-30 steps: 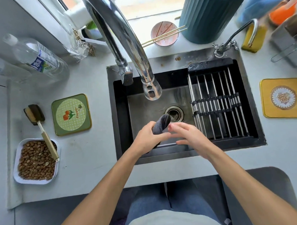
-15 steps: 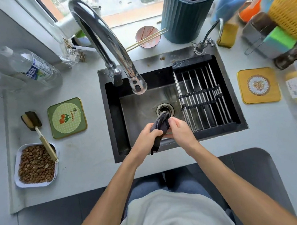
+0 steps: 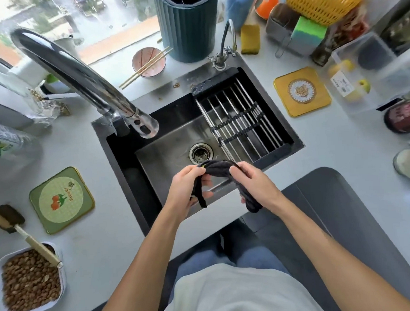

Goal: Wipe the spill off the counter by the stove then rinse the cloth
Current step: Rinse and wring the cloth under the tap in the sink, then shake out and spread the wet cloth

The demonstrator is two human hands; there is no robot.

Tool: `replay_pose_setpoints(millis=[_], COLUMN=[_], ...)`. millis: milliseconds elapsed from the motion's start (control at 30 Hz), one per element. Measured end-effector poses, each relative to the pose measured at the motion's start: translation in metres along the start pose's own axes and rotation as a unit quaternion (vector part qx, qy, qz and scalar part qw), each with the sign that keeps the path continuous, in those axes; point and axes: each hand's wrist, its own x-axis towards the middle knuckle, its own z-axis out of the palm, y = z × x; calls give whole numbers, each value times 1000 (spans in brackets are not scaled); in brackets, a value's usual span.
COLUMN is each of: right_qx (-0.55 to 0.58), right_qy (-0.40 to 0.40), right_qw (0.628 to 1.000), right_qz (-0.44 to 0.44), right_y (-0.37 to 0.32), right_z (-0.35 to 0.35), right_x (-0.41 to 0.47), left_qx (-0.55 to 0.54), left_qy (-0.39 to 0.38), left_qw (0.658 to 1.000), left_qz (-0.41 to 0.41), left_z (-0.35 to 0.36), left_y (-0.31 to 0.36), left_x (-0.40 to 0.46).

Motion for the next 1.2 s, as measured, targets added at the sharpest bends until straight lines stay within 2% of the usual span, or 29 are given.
replay_pose_setpoints(millis=[200,367,433,500,533,600,633,700,767,833,900,967,1033,1100,1200], right_qx=[-52,6,97,218,274,330,313,223,121,10,-32,-15,79,203,284], right_qy=[-20,-20,-18,-9,-5,-5,-5,1,44,131,182,216,233,212,162], right_qw=[998,998,993,973,959,942,948,974,990,990,982,976,969,956,945], right_qz=[34,57,66,69,67,64,60,48,48,44,28,28,32,21,5], right_y=[0,0,5,13,18,27,31,39,44,53,61,72,83,92,100], right_z=[-26,-51,-65,-82,-90,-106,-115,-134,-157,-182,-205,-228,-253,-273,-296], right_x=[-15,-28,-35,-43,-45,-49,-51,-55,-57,-59,-59,-57,-54,-53,-55], left_qx=[46,-5,-69,-145,-149,-88,-51,1,19,21,22,19,21,36,59], left_qy=[-73,-178,-262,-355,-378,-354,-330,-296,-268,-251,-241,-200,-150,-125,-113], left_qw=[996,983,960,920,911,929,941,953,961,966,969,980,988,991,991], left_qz=[9,-53,-78,-84,-77,-62,-64,-63,-61,-55,-38,-14,11,30,34], left_z=[19,52,66,84,96,125,142,175,203,230,256,279,299,315,333], left_y=[8,18,19,14,8,-4,-10,-21,-28,-32,-36,-39,-42,-43,-44], left_x=[11,18,21,19,19,15,13,11,13,15,17,19,23,25,27])
